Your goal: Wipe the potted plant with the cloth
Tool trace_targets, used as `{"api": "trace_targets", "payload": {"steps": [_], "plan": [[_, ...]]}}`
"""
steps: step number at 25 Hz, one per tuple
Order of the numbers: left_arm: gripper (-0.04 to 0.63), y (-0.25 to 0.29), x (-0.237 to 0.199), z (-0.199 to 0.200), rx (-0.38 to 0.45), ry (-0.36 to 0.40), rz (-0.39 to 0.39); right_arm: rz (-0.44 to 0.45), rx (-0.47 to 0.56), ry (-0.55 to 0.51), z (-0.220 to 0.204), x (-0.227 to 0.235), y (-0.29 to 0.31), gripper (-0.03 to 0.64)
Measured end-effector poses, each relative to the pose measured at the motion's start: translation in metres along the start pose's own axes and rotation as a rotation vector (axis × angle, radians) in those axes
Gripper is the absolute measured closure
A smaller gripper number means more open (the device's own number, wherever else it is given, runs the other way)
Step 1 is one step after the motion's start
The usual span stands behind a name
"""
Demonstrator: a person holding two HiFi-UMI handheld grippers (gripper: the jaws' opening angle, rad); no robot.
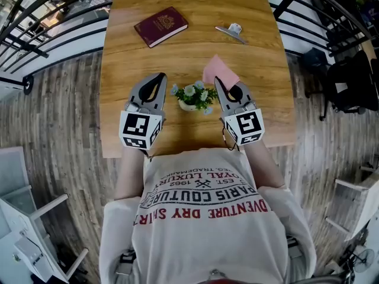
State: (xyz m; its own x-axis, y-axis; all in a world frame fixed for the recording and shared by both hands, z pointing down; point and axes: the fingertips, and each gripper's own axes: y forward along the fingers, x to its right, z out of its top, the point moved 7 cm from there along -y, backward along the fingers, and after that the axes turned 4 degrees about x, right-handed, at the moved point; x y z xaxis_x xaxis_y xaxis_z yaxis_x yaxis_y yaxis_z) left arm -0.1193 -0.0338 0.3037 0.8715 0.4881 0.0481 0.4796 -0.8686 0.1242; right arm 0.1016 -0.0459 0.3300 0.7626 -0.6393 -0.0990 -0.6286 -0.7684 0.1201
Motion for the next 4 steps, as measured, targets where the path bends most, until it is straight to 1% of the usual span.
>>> {"api": "trace_targets", "payload": {"steps": [4], "plan": [[0.578, -0.0009, -0.0001, -0.0014, 0.002, -0.001, -0.017, -0.006, 0.008, 0.003, 0.0003, -0.0006, 0.0, 0.581]]}}
